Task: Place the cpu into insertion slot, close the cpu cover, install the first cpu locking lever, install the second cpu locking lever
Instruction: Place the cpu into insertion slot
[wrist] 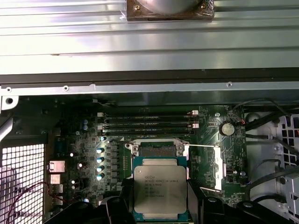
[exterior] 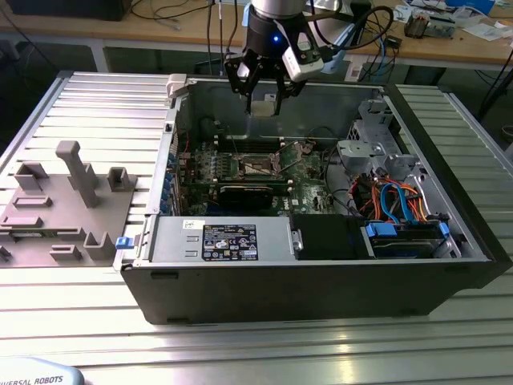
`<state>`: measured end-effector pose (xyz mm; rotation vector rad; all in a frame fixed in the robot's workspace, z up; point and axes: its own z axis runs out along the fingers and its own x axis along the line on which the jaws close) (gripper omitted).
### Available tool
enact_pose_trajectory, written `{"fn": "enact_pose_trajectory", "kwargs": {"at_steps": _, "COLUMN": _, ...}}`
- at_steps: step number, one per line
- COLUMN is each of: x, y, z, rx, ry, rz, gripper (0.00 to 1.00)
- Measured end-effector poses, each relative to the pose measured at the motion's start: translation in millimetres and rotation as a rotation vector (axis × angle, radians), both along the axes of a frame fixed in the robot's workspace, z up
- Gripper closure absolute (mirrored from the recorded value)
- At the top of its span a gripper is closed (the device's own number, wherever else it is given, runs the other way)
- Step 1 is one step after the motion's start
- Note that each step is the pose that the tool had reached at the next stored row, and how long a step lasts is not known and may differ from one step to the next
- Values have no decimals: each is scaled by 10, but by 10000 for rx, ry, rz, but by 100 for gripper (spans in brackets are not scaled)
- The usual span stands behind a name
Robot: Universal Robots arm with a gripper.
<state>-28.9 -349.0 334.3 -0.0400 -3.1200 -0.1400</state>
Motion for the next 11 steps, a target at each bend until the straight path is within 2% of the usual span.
{"fn": "enact_pose_trajectory", "kwargs": {"at_steps": 11, "x": 0, "y": 0, "z": -30, "rx": 0, "ry": 0, "rz": 0, "gripper": 46}}
